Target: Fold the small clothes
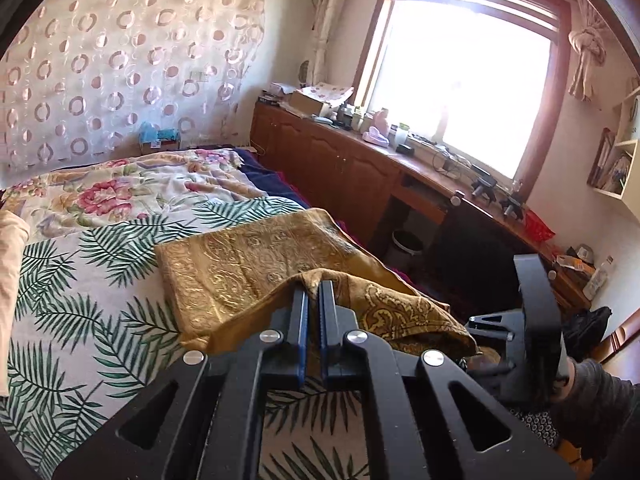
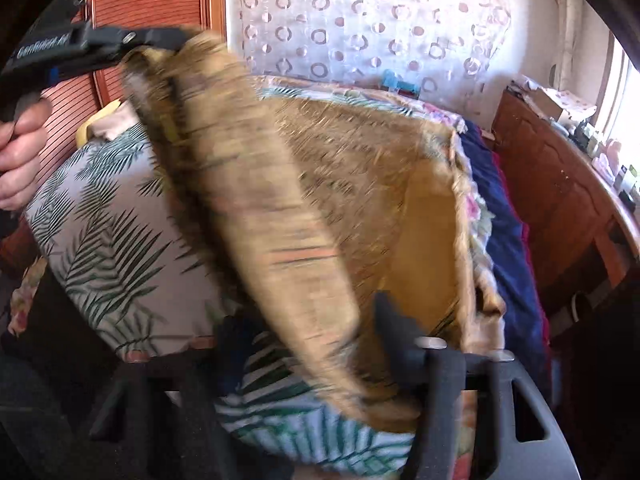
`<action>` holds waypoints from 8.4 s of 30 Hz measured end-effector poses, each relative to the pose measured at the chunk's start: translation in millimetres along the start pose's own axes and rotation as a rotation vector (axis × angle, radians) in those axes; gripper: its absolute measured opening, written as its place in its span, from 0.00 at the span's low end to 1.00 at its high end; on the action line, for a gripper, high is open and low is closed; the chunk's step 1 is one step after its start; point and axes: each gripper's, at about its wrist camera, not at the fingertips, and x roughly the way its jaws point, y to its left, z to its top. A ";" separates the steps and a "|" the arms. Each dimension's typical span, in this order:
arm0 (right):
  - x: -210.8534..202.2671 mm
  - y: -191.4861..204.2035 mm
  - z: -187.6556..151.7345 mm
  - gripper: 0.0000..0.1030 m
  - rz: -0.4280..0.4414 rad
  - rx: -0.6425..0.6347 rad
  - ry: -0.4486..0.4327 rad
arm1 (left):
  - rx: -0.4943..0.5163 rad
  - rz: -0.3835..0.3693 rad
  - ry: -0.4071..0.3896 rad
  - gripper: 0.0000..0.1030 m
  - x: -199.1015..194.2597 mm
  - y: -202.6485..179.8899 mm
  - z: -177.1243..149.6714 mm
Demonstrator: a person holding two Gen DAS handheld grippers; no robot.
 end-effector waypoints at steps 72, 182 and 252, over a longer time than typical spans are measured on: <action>46.4 -121.3 128.2 0.60 -0.005 0.259 -0.076 | 0.028 0.201 0.236 0.50 149.5 142.2 45.3; 274.3 281.1 447.8 0.49 0.290 -0.427 -0.278 | -0.332 0.653 -0.116 0.57 -168.4 329.1 -82.7; -128.3 183.8 93.1 0.81 0.063 0.139 -0.491 | -0.021 0.502 -0.218 0.89 -169.4 25.6 -23.3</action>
